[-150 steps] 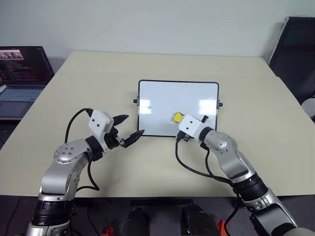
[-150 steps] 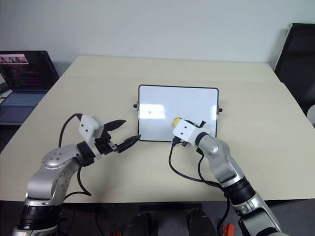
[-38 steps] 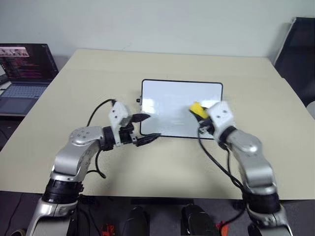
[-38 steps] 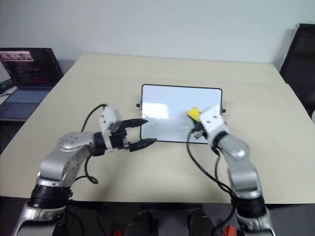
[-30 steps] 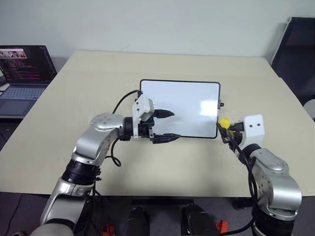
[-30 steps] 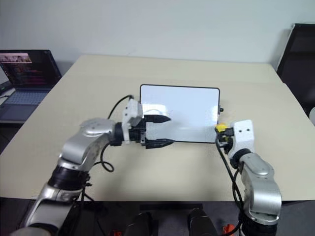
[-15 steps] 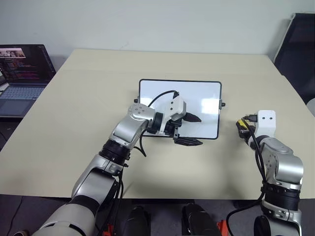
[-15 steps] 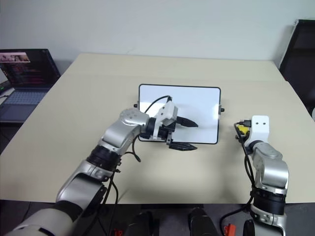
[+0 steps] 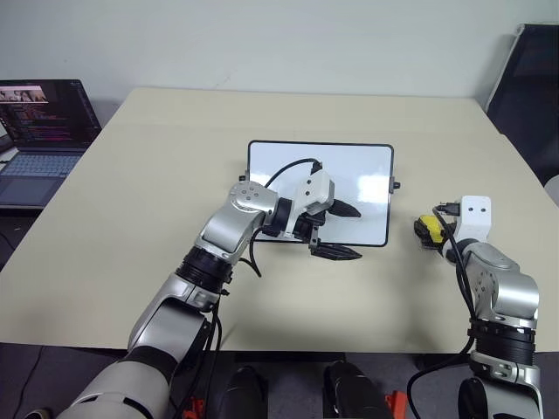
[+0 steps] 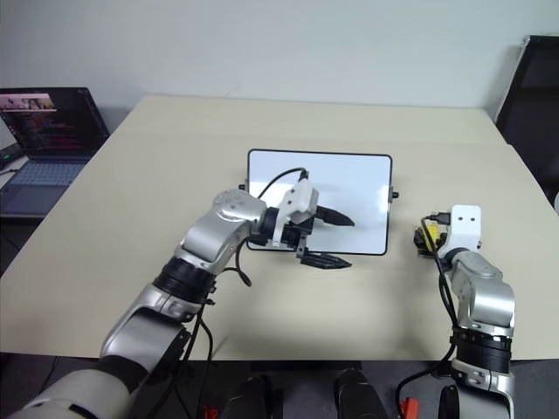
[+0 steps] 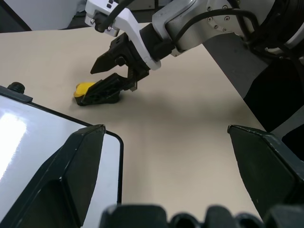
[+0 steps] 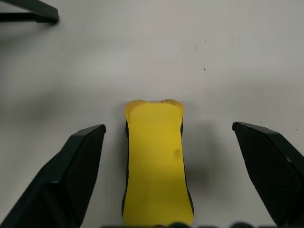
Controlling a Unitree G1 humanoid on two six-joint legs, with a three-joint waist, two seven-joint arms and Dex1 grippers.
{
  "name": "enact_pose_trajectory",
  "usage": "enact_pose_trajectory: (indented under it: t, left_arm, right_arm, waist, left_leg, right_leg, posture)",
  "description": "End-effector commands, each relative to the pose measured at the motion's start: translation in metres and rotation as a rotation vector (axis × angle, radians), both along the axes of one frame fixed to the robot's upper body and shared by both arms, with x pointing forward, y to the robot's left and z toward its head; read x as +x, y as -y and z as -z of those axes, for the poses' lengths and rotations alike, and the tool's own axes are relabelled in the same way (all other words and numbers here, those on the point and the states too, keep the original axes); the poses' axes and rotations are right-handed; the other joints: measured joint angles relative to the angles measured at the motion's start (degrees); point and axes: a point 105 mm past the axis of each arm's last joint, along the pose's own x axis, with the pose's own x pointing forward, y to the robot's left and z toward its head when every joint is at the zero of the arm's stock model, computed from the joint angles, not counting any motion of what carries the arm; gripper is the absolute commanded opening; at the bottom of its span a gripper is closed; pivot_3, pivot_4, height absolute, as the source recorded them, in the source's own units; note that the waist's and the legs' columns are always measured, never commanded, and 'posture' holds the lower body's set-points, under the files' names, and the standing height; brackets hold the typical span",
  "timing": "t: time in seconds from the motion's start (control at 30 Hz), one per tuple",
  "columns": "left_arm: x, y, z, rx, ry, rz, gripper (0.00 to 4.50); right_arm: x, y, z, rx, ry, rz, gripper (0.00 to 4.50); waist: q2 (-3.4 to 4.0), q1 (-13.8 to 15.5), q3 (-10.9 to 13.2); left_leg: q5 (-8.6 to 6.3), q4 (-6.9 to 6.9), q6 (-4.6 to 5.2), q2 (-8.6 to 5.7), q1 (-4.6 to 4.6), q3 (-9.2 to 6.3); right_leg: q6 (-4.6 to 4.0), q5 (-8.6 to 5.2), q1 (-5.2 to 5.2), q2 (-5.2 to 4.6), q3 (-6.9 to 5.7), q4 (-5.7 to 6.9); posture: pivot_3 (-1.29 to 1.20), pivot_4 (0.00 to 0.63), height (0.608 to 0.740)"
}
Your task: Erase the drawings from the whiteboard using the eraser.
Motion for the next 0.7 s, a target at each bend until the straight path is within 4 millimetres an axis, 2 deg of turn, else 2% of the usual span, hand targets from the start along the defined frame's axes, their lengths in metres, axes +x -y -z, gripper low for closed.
enact_pose_trajectory:
  t: [0.03,0.2,0.3,0.4,0.5,0.57,0.7]
  left_arm:
    - [0.001,-0.009,-0.009,-0.026,0.056,-0.04,4.5]
    - [0.019,-0.052,-0.012,-0.155,0.086,-0.333,4.5]
    - [0.017,-0.092,-0.01,-0.264,0.073,-0.59,4.5]
    - [0.009,-0.121,-0.006,-0.335,0.052,-0.795,4.5]
    - [-0.005,-0.158,0.01,-0.405,0.026,-1.053,4.5]
    - [-0.012,-0.17,0.019,-0.413,0.015,-1.148,4.5]
    - [-0.012,-0.204,0.031,-0.397,0.102,-1.388,4.5]
  right_arm:
    - [-0.014,-0.009,-0.043,-0.039,0.174,-0.062,4.48]
    - [-0.052,-0.041,-0.049,-0.043,0.249,-0.182,4.48]
    - [-0.067,-0.056,-0.046,-0.068,0.341,-0.192,4.48]
    - [-0.074,-0.055,-0.038,-0.109,0.405,-0.137,4.48]
    - [-0.086,-0.059,-0.016,-0.039,0.41,-0.178,4.48]
    - [-0.089,-0.056,-0.011,-0.032,0.43,-0.156,4.48]
    - [-0.09,-0.055,0.006,-0.003,0.416,-0.166,4.48]
  waist:
    - [0.06,0.0,0.0]
    - [0.09,-0.2,0.0]
    - [0.11,-0.6,0.0]
    - [0.11,-0.8,0.0]
    - [0.02,-0.8,-0.1]
    - [-0.02,-0.7,-0.1]
    - [-0.05,-0.6,-0.1]
  left_leg:
    - [0.0,0.0,0.0,0.0,0.0,-0.01]
    - [-0.01,-0.06,0.0,0.05,0.0,-0.11]
    - [0.0,-0.04,0.0,0.08,0.02,-0.12]
    - [0.0,0.03,-0.02,0.06,0.05,-0.1]
    - [0.01,0.12,-0.04,0.03,0.11,-0.06]
    - [0.0,0.12,-0.05,0.03,0.27,-0.06]
    - [0.0,0.17,-0.07,0.01,0.3,-0.04]
  right_leg:
    - [0.0,0.0,0.0,0.0,0.0,0.0]
    - [-0.03,-0.03,0.0,0.04,-0.06,0.02]
    - [-0.04,-0.04,0.01,0.04,-0.06,0.04]
    - [-0.19,-0.1,0.08,-0.01,-0.07,0.01]
    - [-0.35,-0.14,0.23,-0.09,-0.04,-0.06]
    - [-0.36,-0.15,0.45,-0.13,-0.07,-0.13]
    - [-0.39,-0.13,0.43,-0.15,-0.04,-0.16]
  posture:
    - [0.0,0.15,0.74]
    - [0.0,0.15,0.74]
    - [0.0,0.15,0.74]
    - [0.0,0.15,0.74]
    - [0.0,0.15,0.74]
    - [0.0,0.15,0.74]
    - [0.0,0.15,0.74]
